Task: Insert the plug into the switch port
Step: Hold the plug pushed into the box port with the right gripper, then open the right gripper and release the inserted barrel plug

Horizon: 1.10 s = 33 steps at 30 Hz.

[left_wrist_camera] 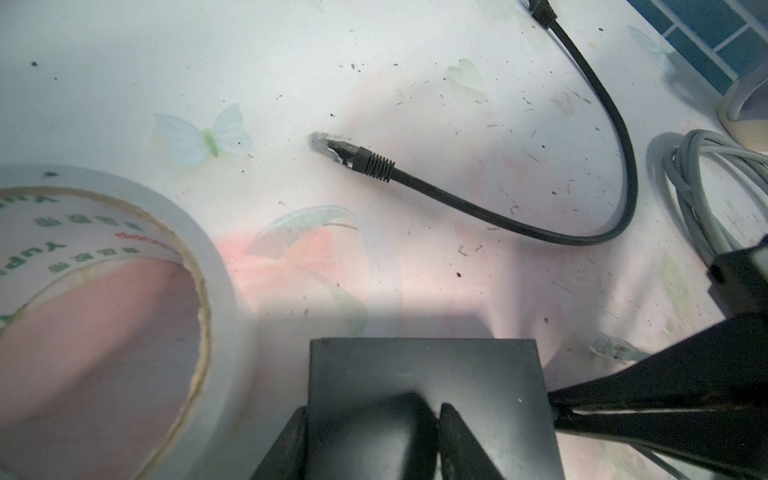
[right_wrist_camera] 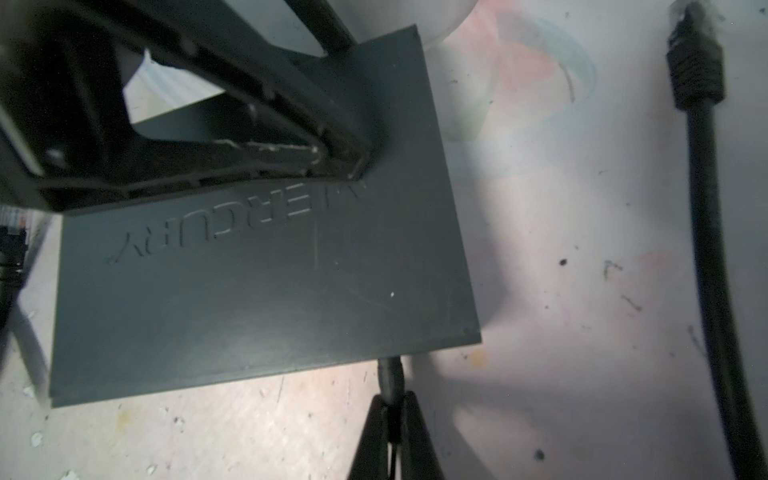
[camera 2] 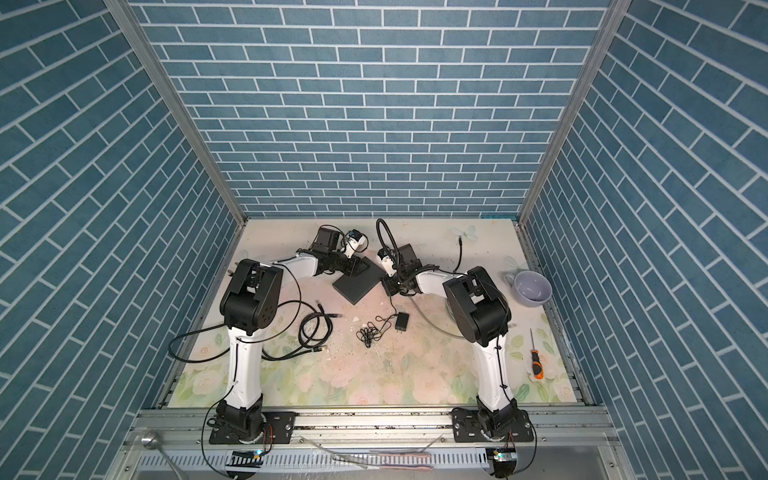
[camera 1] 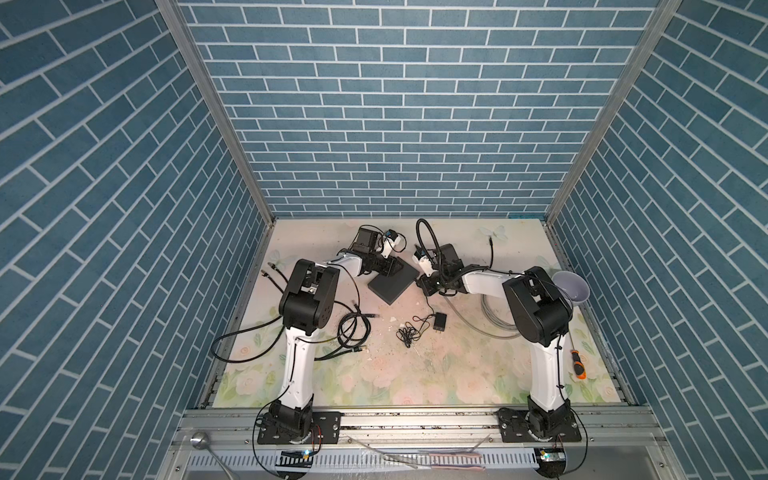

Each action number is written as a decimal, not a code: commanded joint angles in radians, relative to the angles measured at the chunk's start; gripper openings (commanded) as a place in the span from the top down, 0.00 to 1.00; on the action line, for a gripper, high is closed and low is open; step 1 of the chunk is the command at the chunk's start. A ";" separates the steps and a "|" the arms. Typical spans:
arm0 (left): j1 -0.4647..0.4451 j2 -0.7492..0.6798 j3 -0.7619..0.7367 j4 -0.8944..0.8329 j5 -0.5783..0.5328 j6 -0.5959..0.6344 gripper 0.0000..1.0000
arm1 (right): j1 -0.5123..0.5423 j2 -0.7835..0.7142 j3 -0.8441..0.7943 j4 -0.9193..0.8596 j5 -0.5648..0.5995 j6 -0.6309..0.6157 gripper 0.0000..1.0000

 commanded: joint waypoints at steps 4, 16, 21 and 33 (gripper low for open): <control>-0.225 0.080 -0.132 -0.242 0.363 -0.082 0.52 | 0.070 0.048 0.101 0.455 -0.110 0.040 1.00; -0.156 0.037 -0.160 -0.145 0.127 -0.255 0.48 | 0.070 -0.144 -0.189 0.358 -0.099 0.025 0.86; -0.140 0.014 -0.187 -0.074 0.059 -0.320 0.46 | 0.070 -0.223 -0.280 0.287 -0.082 0.007 0.72; -0.118 -0.029 -0.167 -0.064 -0.079 -0.389 0.45 | 0.014 -0.385 -0.280 0.052 -0.015 0.256 0.51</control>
